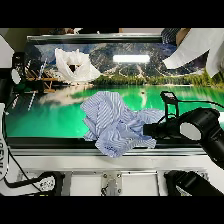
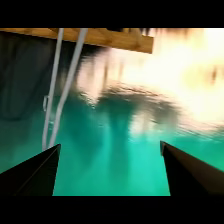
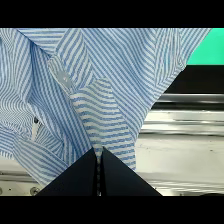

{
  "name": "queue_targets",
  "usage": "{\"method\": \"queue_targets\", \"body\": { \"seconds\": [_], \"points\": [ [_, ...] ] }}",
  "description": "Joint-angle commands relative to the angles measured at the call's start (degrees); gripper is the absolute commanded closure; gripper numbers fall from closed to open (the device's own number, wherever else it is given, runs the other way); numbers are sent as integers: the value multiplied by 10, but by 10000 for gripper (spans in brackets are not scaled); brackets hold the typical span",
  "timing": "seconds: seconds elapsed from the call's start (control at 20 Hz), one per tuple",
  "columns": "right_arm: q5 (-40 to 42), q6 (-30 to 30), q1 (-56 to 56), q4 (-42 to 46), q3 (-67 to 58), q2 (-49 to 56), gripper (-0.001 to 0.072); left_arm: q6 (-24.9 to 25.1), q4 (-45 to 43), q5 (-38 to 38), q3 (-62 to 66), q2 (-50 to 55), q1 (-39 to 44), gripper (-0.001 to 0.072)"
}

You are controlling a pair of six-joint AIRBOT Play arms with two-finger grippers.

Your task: Fold the clothes and pants, and hang the long-sleeved shirts on hangers.

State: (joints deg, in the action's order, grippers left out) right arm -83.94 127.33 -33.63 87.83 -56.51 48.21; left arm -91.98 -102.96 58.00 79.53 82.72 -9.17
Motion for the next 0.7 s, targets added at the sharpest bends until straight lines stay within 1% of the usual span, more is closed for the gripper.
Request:
{"method": "queue_targets", "body": {
  "seconds": [0.0,0.05,0.2,0.25,0.35,0.65],
  "points": [
    [0,0,0,0,0,0,702,3,-27,-92,10,87,-35,17],
    [0,0,0,0,0,0,702,3,-42,-105,10,108,-36,17],
    [0,0,0,0,0,3,701,5,-140,-123,10,155,-31,17],
    [0,0,0,0,0,7,701,5,-158,-127,10,164,-31,17],
    [0,0,0,0,0,16,701,5,-173,-141,10,182,-38,17],
    [0,0,0,-12,1,49,701,5,-175,-166,10,232,-59,17]
  ]
}}
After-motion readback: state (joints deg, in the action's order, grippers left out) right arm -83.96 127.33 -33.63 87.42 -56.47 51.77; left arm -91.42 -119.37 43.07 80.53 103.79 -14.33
